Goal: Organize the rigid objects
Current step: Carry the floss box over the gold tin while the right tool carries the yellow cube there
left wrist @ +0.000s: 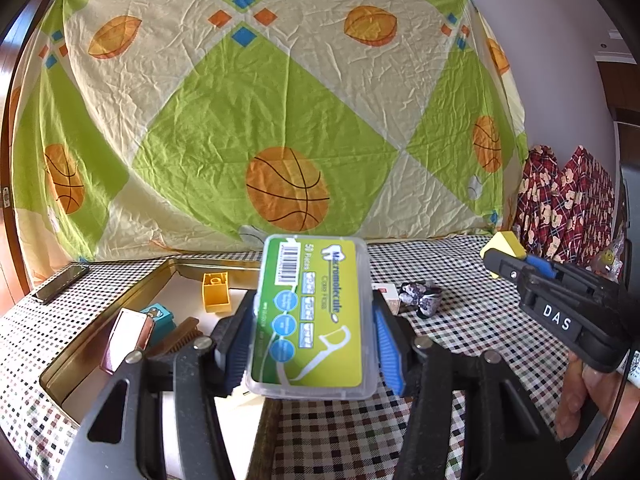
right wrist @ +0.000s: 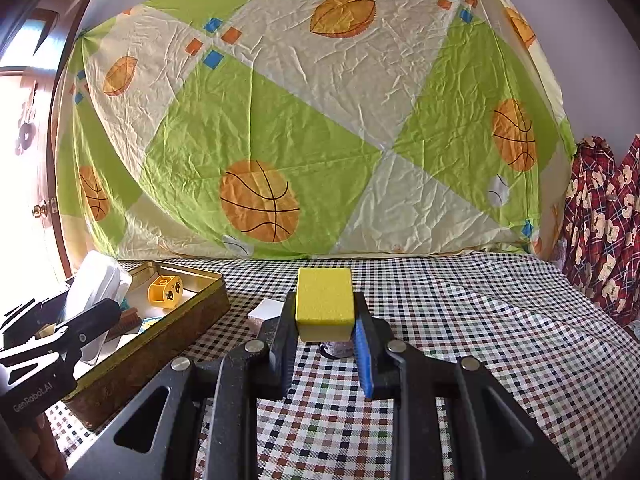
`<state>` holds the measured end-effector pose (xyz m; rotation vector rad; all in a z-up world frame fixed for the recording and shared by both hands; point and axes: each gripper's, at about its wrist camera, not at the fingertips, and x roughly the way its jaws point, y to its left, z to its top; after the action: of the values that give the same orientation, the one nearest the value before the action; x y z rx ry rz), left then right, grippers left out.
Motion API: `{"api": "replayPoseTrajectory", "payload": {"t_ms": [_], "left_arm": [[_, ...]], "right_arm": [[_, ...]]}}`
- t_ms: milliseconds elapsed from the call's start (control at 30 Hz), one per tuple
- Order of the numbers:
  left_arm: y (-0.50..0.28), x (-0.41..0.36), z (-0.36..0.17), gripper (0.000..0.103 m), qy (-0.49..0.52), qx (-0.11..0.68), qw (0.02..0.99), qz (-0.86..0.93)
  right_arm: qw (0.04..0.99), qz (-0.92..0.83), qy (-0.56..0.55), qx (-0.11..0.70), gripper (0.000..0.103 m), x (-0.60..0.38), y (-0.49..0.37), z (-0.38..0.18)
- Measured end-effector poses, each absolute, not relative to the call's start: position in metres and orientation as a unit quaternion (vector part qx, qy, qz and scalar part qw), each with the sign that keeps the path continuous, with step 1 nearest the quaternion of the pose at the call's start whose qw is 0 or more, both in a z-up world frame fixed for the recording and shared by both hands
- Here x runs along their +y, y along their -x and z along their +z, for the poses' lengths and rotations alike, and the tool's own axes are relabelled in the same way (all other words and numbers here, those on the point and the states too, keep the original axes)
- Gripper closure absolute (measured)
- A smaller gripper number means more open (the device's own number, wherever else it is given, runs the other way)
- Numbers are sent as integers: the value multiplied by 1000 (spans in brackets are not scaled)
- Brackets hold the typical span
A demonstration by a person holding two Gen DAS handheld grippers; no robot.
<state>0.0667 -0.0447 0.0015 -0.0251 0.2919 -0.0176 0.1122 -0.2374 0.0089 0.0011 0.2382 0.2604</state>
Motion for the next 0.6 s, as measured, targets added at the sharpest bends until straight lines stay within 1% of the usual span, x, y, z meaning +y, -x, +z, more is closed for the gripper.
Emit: {"api": "replayPoseTrajectory", "payload": {"t_ms": [600], "left_arm": [[-56,-19,0,49,28,147,989,8]], "right_arm": [[978,173,11,114,76,-194,-94,10]]}}
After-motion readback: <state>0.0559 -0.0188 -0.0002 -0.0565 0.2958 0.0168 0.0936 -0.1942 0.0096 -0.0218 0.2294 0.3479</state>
